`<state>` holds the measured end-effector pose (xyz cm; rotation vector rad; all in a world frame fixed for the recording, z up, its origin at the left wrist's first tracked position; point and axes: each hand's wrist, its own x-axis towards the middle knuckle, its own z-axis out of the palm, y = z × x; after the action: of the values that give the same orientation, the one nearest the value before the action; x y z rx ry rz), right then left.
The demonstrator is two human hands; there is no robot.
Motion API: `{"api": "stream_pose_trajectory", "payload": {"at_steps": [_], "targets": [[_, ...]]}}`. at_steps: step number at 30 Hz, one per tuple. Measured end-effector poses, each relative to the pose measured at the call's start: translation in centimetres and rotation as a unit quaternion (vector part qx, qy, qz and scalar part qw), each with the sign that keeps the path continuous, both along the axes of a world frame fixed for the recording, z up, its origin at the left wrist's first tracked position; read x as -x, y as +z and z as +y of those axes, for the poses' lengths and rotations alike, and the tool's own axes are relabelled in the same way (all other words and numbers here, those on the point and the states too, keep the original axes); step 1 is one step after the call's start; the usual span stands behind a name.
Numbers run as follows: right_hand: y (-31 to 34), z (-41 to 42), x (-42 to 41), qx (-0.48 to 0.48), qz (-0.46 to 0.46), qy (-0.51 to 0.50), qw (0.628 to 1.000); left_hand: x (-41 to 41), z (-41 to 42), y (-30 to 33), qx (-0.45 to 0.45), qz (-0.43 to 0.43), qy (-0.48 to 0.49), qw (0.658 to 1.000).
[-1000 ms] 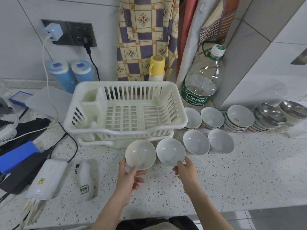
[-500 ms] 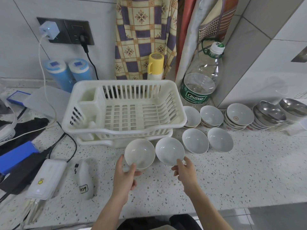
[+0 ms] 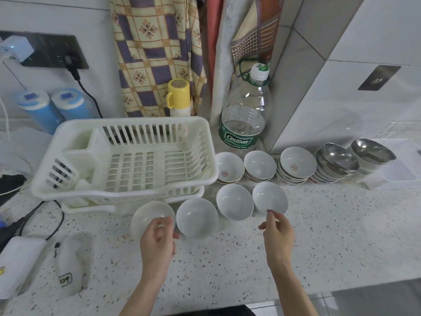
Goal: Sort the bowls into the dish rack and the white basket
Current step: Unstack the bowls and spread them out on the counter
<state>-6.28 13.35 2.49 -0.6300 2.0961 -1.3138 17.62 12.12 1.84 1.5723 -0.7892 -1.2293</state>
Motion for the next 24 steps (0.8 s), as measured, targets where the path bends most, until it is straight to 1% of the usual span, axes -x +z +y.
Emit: {"api": "stream_pose_trajectory", "payload": {"at_steps": [3,5,8,12,15,18,24], "targets": [[1.3,-1.4,3.9,-0.004,-0.005,-0.011,1.0,4.3,-1.2,1.5,0.016,0.035,-0.003,0.999],[2.1,-2.5,6.3,0.001,-0.013,-0.018,1.0,7.1,-2.4,2.2,0.017,0.037,-0.009,0.999],[2.9,-4.4,9.8,-0.002,-0.019,-0.014,1.0,10.7,-4.3,2.4,-0.005,0.044,-0.051,0.998],[2.3,-7.7,12.6,-0.078,-0.042,0.073,0.993,14.1,-7.0,2.1,-0.079,0.046,-0.106,0.99],[1.3,-9.9,13.2,-0.133,-0.018,0.153,0.979,15.8,-9.2,1.9,-0.126,0.036,-0.091,0.987],[0.3,-11.7,13.1,-0.184,0.019,0.232,0.955,16.7,-11.1,1.3,-0.16,0.019,-0.071,0.984],[-1.4,-15.1,13.2,-0.247,0.065,0.266,0.929,17.4,-13.7,0.0,-0.214,-0.002,-0.047,0.976]]}}
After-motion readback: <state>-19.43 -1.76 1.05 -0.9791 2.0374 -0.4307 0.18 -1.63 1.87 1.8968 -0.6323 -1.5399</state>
